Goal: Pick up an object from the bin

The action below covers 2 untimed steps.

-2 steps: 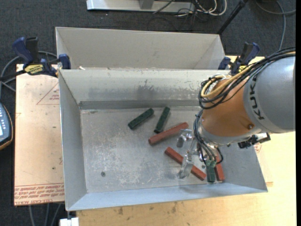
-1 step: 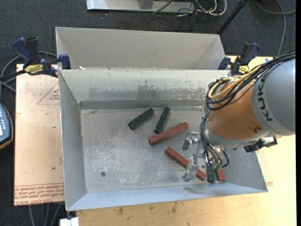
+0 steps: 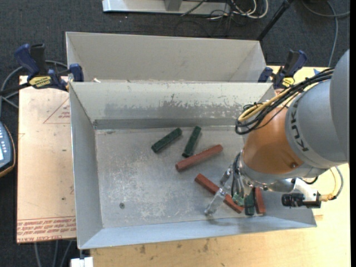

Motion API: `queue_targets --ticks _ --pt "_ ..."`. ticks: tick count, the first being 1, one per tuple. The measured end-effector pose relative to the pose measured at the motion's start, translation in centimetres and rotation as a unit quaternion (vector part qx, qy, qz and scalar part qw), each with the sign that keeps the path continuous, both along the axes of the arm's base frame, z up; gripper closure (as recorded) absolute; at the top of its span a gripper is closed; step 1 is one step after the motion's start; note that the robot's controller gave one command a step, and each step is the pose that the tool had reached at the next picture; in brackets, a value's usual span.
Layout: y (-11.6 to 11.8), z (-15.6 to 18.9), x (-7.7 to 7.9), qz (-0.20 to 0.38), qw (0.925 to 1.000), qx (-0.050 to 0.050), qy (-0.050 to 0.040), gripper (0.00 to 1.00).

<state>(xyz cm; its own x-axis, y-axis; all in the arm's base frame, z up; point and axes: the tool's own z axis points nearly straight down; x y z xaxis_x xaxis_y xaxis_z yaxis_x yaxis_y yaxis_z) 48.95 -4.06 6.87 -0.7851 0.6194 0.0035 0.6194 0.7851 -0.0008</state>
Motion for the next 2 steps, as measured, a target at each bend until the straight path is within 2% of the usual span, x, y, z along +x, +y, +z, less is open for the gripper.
queue_targets --ticks 1,2 --pt "0.03 -0.02 0.01 0.001 1.0 0.0 -0.0012 0.0" --pt "0.02 0.07 0.07 0.001 1.0 0.0 -0.0019 1.0"
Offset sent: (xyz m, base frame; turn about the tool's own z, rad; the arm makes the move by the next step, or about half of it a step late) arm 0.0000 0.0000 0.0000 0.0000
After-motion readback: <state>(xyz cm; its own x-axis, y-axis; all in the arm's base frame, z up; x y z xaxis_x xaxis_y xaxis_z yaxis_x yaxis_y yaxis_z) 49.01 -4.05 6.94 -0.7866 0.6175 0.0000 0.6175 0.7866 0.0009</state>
